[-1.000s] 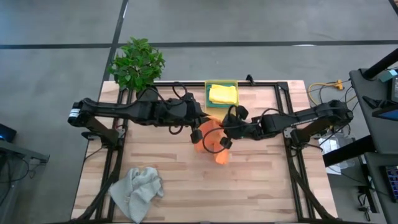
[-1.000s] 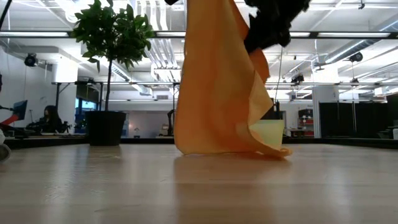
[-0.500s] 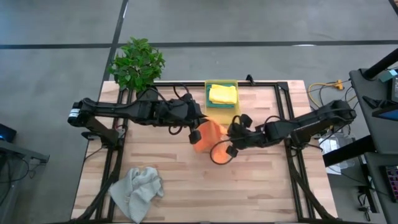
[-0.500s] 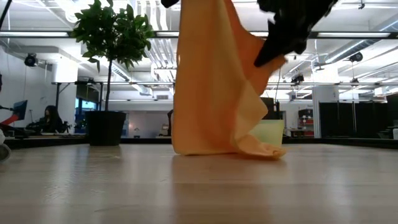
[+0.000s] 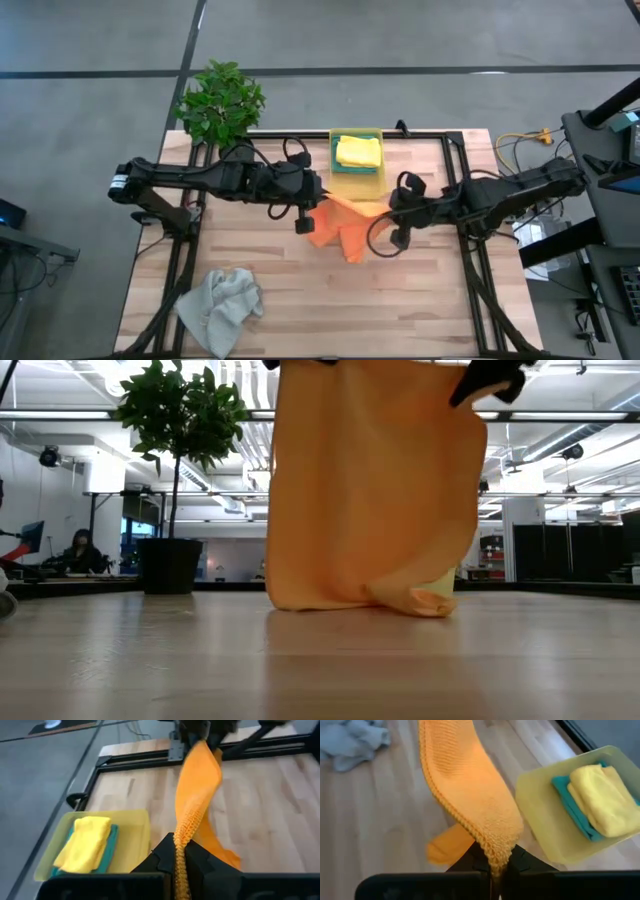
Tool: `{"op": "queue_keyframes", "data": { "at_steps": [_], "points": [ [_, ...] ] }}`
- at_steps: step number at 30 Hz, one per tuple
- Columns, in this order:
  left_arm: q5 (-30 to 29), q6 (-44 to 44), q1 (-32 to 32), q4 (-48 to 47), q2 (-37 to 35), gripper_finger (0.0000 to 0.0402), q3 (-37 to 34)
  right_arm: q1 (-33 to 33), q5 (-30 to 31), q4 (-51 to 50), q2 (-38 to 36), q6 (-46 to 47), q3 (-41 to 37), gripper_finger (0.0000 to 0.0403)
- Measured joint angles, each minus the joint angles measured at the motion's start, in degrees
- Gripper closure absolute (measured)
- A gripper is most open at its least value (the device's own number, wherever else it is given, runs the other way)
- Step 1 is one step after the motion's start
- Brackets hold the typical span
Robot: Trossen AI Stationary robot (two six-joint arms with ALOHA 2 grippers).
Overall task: Fold microfiber towels
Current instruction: Fold the orange microfiber towel
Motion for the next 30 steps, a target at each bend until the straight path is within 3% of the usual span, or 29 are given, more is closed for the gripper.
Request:
{"op": "queue_keyframes", "data": {
  "at_steps": [6,17,23,30],
  "points": [
    [5.94,0.11,-0.59,-4.38,-1.03,0.0401,0.0,3.18,-0.46,-2.06,-2.22,0.0,3.63,0.0395],
    [8.28,-0.34,-7.41,-10.92,-2.07,0.0401,-0.04,12.26,-1.78,-2.49,-3.16,7.03,2.12,0.0395],
    [8.46,-9.79,-14.62,-6.32,-1.83,0.0401,-0.72,18.35,-3.02,-2.1,-4.82,10.0,-0.02,0.0394],
    [1.7,-24.54,-24.4,4.12,0.39,0.0401,-1.88,28.92,-3.97,2.01,-4.79,12.48,1.53,0.0394]
  ]
}}
